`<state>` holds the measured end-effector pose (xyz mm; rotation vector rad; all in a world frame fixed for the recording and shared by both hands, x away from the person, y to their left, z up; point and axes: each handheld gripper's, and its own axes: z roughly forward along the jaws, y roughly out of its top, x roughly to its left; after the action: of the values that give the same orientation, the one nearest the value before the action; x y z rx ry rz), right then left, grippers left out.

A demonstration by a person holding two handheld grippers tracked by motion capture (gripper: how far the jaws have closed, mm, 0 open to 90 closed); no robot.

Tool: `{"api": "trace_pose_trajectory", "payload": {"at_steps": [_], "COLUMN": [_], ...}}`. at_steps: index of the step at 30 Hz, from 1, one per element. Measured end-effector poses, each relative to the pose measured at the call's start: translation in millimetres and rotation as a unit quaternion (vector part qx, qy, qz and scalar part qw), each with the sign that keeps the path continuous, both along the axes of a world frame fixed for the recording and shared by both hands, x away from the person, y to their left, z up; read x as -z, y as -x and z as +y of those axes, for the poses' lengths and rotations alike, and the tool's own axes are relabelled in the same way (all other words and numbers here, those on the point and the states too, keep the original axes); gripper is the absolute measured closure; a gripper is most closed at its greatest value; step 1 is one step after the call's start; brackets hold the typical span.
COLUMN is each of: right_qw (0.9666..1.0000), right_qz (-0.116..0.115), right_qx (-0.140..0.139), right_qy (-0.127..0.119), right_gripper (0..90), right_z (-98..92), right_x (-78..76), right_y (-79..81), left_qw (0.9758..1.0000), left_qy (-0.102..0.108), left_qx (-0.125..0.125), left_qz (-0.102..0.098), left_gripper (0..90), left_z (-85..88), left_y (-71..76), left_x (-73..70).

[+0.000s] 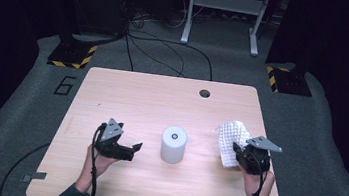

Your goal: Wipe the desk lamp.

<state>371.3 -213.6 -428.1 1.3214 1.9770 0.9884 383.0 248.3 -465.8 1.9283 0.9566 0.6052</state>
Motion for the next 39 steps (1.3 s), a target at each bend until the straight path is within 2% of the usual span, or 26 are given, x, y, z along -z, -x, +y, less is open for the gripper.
{"api": "trace_pose_trajectory", "payload": {"at_steps": [3,7,8,11,14,19,21,26,28,30,32,34,35,36,37,39], "right_qw": [0.9994,0.9972,0.9966,0.9946,0.9950,0.9967,0.9974,0.9982,0.9979,0.9972,0.9956,0.9932,0.9918,0.9901,0.9901,0.9890], "right_qz": [0.024,0.059,0.068,0.087,0.084,0.072,0.064,0.048,0.049,0.052,0.060,0.071,0.078,0.083,0.083,0.089], "right_qx": [0.023,0.045,0.047,0.056,0.053,0.037,0.032,0.037,0.042,0.052,0.071,0.092,0.101,0.113,0.113,0.119], "right_qy": [0.012,0.005,0.005,0.003,0.008,0.003,0.005,-0.003,-0.009,-0.010,-0.009,0.002,0.002,-0.002,0.005,0.001], "right_gripper": [77.6,77.3,76.4,67.8,53.4,25.6,18.4,10.3,6.9,3.8,1.8,0.0,0.0,0.0,0.0,0.0], "right_z": [-9.6,-18.1,-19.7,-20.7,-20.3,-25.5,-26.7,-34.4,-38.9,-44.0,-50.1,-57.4,-60.7,-63.9,-68.3,-73.3], "right_x": [11.7,33.6,38.6,49.1,48.7,33.0,28.6,25.8,30.1,38.1,50.0,65.4,72.7,79.1,84.6,93.7], "right_y": [-7.3,-20.1,-23.2,-29.2,-29.3,-18.9,-12.6,10.5,20.4,28.5,35.2,39.5,41.4,43.8,44.7,46.1], "left_qw": [0.9990,0.9953,0.9944,0.9920,0.9899,0.9876,0.9868,0.9840,0.9827,0.9816,0.9820,0.9824,0.9821,0.9825,0.9828,0.9830], "left_qy": [-0.010,-0.027,-0.030,-0.035,-0.040,-0.041,-0.045,-0.058,-0.065,-0.062,-0.054,-0.059,-0.052,-0.059,-0.052,-0.047], "left_qx": [-0.033,-0.064,-0.071,-0.087,-0.096,-0.121,-0.126,-0.140,-0.143,-0.149,-0.153,-0.151,-0.157,-0.150,-0.151,-0.151], "left_qz": [0.027,0.067,0.072,0.085,0.096,0.092,0.090,0.094,0.098,0.101,0.097,0.094,0.090,0.092,0.093,0.093], "left_gripper": [0.0,0.0,0.0,0.0,0.0,0.0,0.0,0.0,0.0,0.0,0.0,0.0,0.0,0.0,0.0,0.0], "left_z": [23.7,45.4,49.7,59.7,68.3,79.5,84.0,95.1,99.3,101.9,104.7,107.4,106.5,107.3,106.4,106.8], "left_y": [-3.1,-6.5,-7.1,-6.8,-5.7,-1.4,0.9,8.2,11.2,13.9,16.0,17.3,17.4,17.7,17.3,16.0], "left_x": [11.5,27.9,32.2,41.8,45.5,49.1,50.4,57.3,60.4,63.6,65.2,65.3,66.1,65.4,66.1,66.7]}}
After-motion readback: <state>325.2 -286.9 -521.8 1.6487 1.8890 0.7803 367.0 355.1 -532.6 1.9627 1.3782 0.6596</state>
